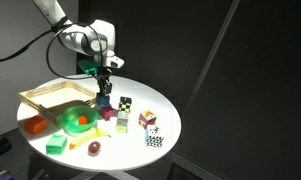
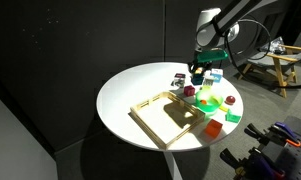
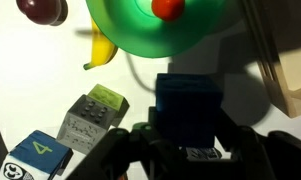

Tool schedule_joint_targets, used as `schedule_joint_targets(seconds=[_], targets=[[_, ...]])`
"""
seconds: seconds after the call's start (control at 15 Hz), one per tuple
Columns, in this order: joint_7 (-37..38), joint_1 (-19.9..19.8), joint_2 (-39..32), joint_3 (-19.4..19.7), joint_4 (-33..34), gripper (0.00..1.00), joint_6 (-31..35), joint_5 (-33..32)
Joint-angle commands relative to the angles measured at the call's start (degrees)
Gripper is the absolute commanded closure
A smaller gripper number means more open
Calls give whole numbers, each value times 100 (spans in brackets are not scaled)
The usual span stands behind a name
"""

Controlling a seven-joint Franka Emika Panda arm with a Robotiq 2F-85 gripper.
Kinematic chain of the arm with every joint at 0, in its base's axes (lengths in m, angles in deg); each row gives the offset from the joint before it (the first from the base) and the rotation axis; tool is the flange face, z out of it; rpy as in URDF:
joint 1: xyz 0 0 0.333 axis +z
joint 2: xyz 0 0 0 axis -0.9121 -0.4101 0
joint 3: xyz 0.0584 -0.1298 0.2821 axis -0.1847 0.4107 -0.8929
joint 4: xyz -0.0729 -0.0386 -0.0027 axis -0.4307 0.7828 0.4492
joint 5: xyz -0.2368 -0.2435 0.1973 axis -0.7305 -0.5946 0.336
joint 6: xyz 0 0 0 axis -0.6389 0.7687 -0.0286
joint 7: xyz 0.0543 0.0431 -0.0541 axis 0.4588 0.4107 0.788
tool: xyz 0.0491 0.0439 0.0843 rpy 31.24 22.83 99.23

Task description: Place the blue block on top of the pink block

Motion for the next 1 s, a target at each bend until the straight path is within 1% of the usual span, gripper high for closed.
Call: schedule_joint_targets(seconds=[0.0, 0.53, 0.93], targets=[[86, -28, -303, 53, 457, 68, -233, 10], [69, -40, -891, 99, 1013, 68, -298, 61], [50, -28, -1142, 117, 1206, 68, -300, 68]])
